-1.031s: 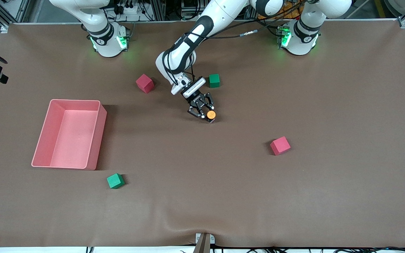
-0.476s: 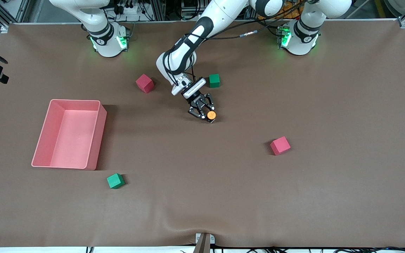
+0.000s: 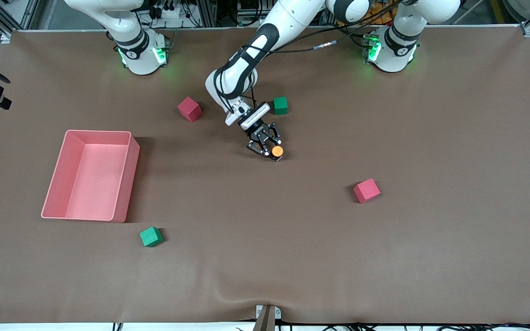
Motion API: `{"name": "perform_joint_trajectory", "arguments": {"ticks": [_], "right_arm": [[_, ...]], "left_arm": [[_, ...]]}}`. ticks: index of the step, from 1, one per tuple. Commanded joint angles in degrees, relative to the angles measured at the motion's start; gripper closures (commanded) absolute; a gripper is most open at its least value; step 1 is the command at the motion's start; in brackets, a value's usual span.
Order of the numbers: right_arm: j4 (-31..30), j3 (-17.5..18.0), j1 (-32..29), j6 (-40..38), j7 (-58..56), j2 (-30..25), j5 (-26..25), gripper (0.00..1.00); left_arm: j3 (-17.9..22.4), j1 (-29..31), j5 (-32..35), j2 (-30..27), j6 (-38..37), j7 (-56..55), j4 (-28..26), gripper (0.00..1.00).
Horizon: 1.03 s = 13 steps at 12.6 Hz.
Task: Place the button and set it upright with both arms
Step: 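Lower the button upright onto the table with the left gripper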
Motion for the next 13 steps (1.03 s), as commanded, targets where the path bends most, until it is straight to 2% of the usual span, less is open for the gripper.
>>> {"name": "perform_joint_trajectory", "arguments": {"ticks": [1, 4, 8, 11, 12, 13], "right_arm": [[0.8, -0.3, 0.3, -0.4, 0.9, 0.4, 0.8, 0.0], [0.8, -0.4, 0.3, -0.5, 0.9, 0.4, 0.8, 0.0], [0.8, -0.3, 0.3, -0.4, 0.9, 0.4, 0.8, 0.0], [0.8, -0.3, 0.3, -0.4, 0.9, 0.4, 0.8, 0.0], [0.8, -0.4, 0.3, -0.4, 0.9, 0.4, 0.8, 0.0], [0.8, -0.4, 0.2, -0.4, 0.9, 0.4, 0.8, 0.0]], "left_arm": [[0.5, -0.3, 1.4, 0.5, 0.2, -1.1, 0.7, 0.78], [0.4, -0.3, 1.4, 0.9, 0.2, -1.1, 0.7, 0.77], [0.4, -0.3, 1.4, 0.8, 0.2, -1.1, 0.7, 0.67], [0.4, -0.3, 1.4, 0.9, 0.2, -1.0, 0.7, 0.58], [0.4, -0.3, 1.4, 0.8, 0.2, -0.4, 0.6, 0.46], [0.4, -0.3, 1.5, 0.8, 0.2, -0.2, 0.5, 0.43]]}}
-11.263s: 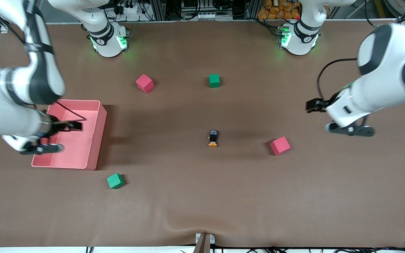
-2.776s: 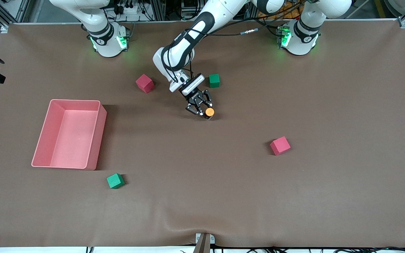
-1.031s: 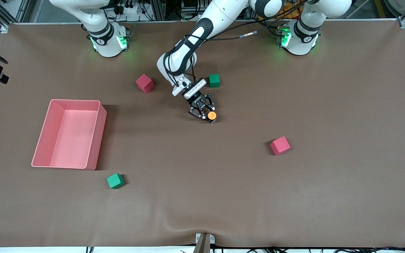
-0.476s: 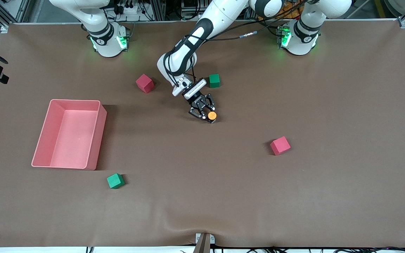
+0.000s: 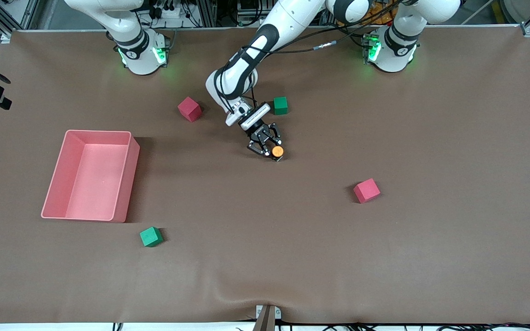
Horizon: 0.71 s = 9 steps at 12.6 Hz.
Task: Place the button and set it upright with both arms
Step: 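Lower the button upright onto the table with the left gripper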
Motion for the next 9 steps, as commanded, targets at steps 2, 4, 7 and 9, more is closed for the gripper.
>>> {"name": "perform_joint_trajectory", "arguments": {"ticks": [2, 4, 7, 9], "right_arm": [[0.8, -0.4, 0.2, -0.4, 0.9, 0.4, 0.8, 0.0], [0.7, -0.4, 0.2, -0.4, 0.9, 0.4, 0.7, 0.0], [0.7, -0.4, 0.1, -0.5, 0.9, 0.4, 0.7, 0.0], [0.4, -0.4, 0.1, -0.4, 0.9, 0.4, 0.7, 0.0]], "left_arm": [[0.5, -0.3, 1.7, 0.4, 0.2, 0.7, 0.5, 0.38], [0.4, -0.3, 1.9, 0.2, 0.2, 1.6, 0.5, 0.37], [0.1, -0.6, 2.1, 0.1, 0.0, 2.2, 0.4, 0.36], [0.0, -1.1, 2.2, 0.0, -0.5, 7.7, 0.0, 0.34]]}}
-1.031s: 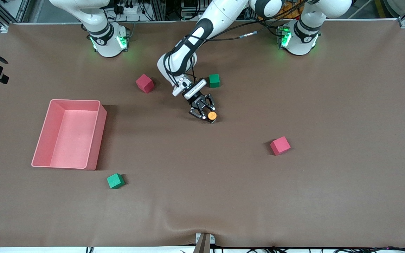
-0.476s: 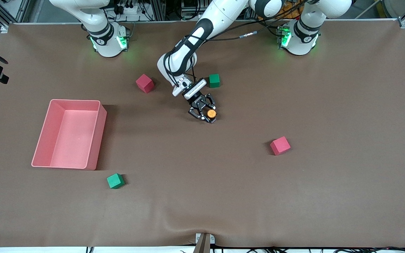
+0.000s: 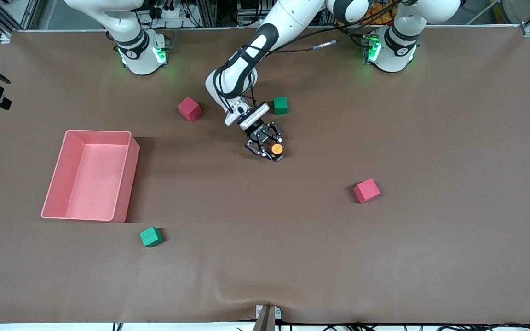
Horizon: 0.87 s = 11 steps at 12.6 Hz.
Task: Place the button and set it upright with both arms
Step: 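Open the left gripper and raise it off the button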
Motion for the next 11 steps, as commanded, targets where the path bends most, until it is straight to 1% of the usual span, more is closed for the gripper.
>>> {"name": "perform_joint_trajectory", "arguments": {"ticks": [1, 5, 7, 9, 11], "right_arm": [[0.5, -0.3, 0.1, -0.4, 0.9, 0.4, 0.7, 0.0], [0.5, -0.3, 0.1, -0.4, 0.9, 0.4, 0.7, 0.0], [0.5, -0.3, 0.1, -0.5, 0.9, 0.4, 0.7, 0.0], [0.5, -0.3, 0.1, -0.5, 0.9, 0.4, 0.7, 0.0], [0.5, -0.3, 0.1, -0.5, 0.9, 0.4, 0.7, 0.0]], "left_arm": [[0.1, -0.8, 1.5, -0.4, -0.5, 7.7, 0.0, 0.34], [0.1, -2.3, 1.2, -1.5, -1.9, 10.0, -0.1, 0.33], [-0.4, -2.6, 0.8, -2.3, -5.4, 14.3, 0.0, 0.33], [-1.3, -2.6, 0.5, -5.4, -5.4, 16.5, 0.1, 0.33], [-0.9, -1.9, -4.6, -8.6, -5.4, 26.1, 0.2, 0.33]]}}
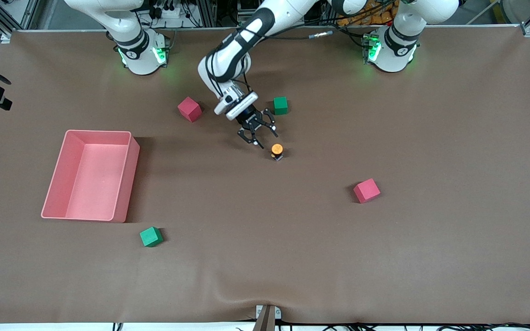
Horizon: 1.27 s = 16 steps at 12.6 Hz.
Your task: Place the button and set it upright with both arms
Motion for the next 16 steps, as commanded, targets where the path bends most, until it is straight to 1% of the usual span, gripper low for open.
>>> {"name": "perform_joint_trajectory", "arguments": {"ticks": [1, 3, 4, 5, 8, 9, 11, 12, 13, 15, 16], "right_arm": [[0.5, -0.2, 0.1, -0.5, 0.9, 0.3, 0.7, 0.0], [0.5, -0.2, 0.0, -0.5, 0.9, 0.3, 0.7, 0.0], [0.5, -0.2, 0.0, -0.5, 0.9, 0.3, 0.7, 0.0], [0.5, -0.2, 0.0, -0.6, 0.9, 0.3, 0.7, 0.0], [0.5, -0.2, -0.2, -0.6, 0.9, 0.3, 0.7, 0.0], [0.5, -0.2, -0.1, -0.6, 0.9, 0.3, 0.7, 0.0], [0.4, -0.2, -0.2, -0.6, 0.9, 0.3, 0.7, 0.0], [0.3, -0.2, -0.2, -0.6, 0.9, 0.3, 0.7, 0.0], [0.1, -0.2, -0.1, -0.5, 0.9, 0.3, 0.7, 0.0], [0.0, -0.2, -0.1, -0.6, 0.9, 0.3, 0.7, 0.0], [0.0, -0.2, -0.2, -0.6, 0.9, 0.3, 0.7, 0.0]], "left_arm": [[0.4, 0.9, -4.1, -4.7, -0.7, 10.6, -0.8, 0.33], [0.2, 3.7, -4.9, -5.8, -0.6, 21.4, -0.7, 0.32], [-0.2, 5.6, -6.1, -6.2, 0.0, 24.5, -0.6, 0.31], [-0.2, 7.1, -6.8, -8.0, 1.1, 27.4, -0.5, 0.31], [-0.3, 12.7, -10.9, -12.8, 5.4, 42.7, -0.6, 0.3], [-0.2, 14.0, -12.1, -13.9, 6.3, 45.1, -0.5, 0.3], [-0.3, 15.8, -12.1, -14.9, 8.0, 48.3, -0.6, 0.3], [-0.4, 17.9, -12.6, -16.4, 9.4, 54.3, -0.6, 0.3], [-0.7, 19.4, -14.6, -17.1, 10.0, 60.9, -0.6, 0.29], [-0.6, 26.0, -23.5, -20.7, 13.5, 71.0, -0.6, 0.28], [-0.5, 28.5, -26.9, -21.5, 13.5, 75.0, -0.6, 0.28]]}}
